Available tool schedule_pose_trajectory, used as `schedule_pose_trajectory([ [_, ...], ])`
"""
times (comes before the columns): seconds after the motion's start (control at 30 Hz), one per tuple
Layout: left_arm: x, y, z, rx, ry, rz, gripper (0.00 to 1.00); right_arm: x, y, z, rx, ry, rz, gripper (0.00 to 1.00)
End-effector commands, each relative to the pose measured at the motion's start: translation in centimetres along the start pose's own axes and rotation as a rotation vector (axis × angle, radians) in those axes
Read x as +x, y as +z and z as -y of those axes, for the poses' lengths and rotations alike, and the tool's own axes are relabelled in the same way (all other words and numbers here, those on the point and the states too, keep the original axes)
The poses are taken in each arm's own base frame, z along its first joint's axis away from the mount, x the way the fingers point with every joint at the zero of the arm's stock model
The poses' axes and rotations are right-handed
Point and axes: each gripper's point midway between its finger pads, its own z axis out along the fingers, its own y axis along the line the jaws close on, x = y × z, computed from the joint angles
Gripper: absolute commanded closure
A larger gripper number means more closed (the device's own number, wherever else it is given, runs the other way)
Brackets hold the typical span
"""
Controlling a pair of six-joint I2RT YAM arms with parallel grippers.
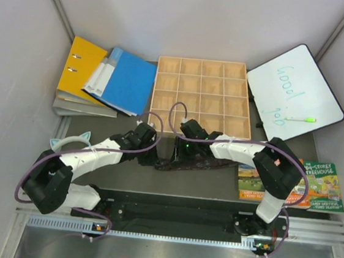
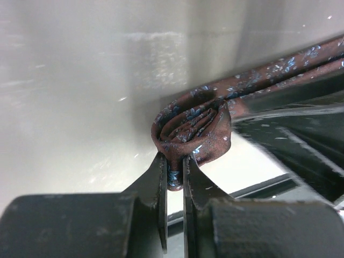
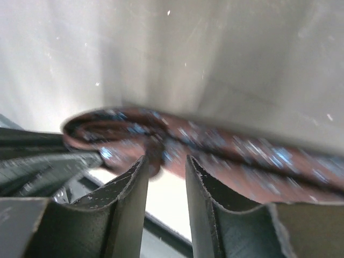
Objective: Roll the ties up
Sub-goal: Roll the tie at the center of the board.
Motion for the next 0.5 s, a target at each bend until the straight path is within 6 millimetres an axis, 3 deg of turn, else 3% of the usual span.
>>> schedule_pose_trajectory([
  [0.0,-0.3,-2.6,-1.6,-0.106,0.055,0.008,0.97,-1.2,-3.3,-1.3,-0.007,-0.027,0.072,0.66],
  [0.2,-0.3,-3.7,-2.0,-0.153,0.08,-0.017,0.96,-1.3,-4.8,-3.8,-0.084,-0.035,0.098,0.72],
  [0.37,-0.8,-3.8,-2.6,-0.205,0.094,-0.013,0.96,-0.2,-2.7,-5.9,-0.138,-0.033,0.049,0.84],
  [0.47,-0.9,-3.9,-2.4,-0.201,0.095,-0.015,0.96,0.2,-1.4,-6.8,-0.149,-0.035,0.03,0.86],
])
